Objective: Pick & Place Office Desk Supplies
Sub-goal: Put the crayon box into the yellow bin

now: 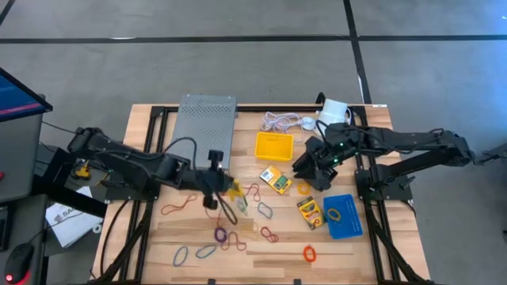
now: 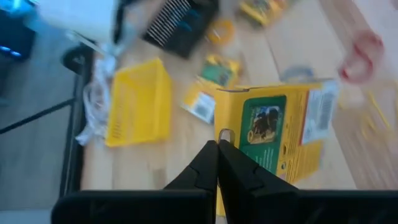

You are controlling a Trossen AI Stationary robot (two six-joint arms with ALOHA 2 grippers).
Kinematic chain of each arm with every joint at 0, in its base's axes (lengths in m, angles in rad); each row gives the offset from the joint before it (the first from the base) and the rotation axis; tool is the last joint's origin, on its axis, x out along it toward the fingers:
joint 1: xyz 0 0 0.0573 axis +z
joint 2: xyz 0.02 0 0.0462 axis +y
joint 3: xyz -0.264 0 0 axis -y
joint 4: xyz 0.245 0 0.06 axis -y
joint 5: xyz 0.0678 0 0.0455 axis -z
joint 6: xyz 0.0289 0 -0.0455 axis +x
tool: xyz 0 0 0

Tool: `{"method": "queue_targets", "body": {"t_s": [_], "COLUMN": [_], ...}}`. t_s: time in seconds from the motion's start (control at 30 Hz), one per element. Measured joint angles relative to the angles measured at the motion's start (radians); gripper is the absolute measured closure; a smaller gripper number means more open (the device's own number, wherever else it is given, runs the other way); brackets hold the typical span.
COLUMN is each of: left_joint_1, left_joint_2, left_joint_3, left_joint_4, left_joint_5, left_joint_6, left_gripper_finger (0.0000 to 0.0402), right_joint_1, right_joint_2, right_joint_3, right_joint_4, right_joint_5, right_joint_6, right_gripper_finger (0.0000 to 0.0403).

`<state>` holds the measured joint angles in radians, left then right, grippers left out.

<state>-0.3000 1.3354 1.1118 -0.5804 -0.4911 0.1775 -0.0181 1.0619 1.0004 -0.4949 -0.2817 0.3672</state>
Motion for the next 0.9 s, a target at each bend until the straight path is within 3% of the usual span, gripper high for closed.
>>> {"method": "queue_targets", "body": {"t_s": [0.2, 0.43, 0.8, 0.9], "left_joint_1": [0.084, 0.166, 0.247, 0.274], "left_joint_2": [-0.022, -0.024, -0.024, -0.024], "left_joint_3": [0.001, 0.001, 0.001, 0.001], "left_joint_4": [0.157, 0.194, 0.247, 0.270], "left_joint_5": [-0.009, 0.002, 0.021, 0.031], "left_joint_6": [0.034, 0.080, 0.141, 0.163], "left_gripper_finger": [0.0401, 0.0401, 0.0401, 0.0401], "right_joint_1": [0.000, -0.011, -0.081, -0.081], "right_joint_2": [0.032, 0.164, 0.261, 0.303], "right_joint_3": [0.000, 0.000, 0.007, 0.054], "right_joint_4": [0.080, 0.195, 0.401, 0.384], "right_joint_5": [0.070, 0.077, 0.078, 0.093], "right_joint_6": [-0.007, 0.008, 0.138, 0.132], "right_gripper_finger": [0.0281, 0.0273, 0.0221, 0.0221]}}
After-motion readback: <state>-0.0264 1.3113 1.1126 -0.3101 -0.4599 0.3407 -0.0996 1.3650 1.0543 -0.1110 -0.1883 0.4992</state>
